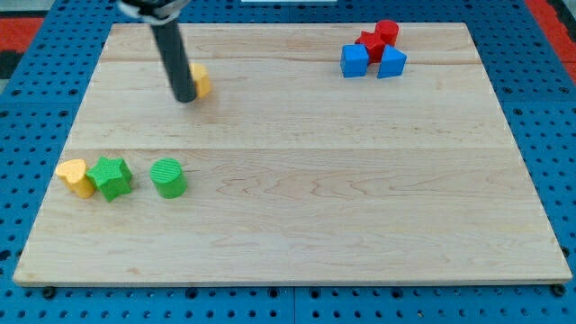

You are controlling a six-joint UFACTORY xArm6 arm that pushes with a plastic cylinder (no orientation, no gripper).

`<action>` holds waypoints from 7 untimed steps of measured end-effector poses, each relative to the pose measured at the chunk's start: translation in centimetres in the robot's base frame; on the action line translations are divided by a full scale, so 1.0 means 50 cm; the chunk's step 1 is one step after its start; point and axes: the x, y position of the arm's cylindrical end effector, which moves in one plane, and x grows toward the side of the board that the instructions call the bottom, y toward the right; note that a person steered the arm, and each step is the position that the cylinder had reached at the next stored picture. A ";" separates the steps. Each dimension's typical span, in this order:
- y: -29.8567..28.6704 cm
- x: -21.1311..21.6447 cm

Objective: Push the yellow hexagon into the red star and blue cube

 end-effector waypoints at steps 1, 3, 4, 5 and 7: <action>-0.040 -0.025; 0.123 -0.196; 0.162 -0.212; 0.233 -0.188; 0.189 -0.131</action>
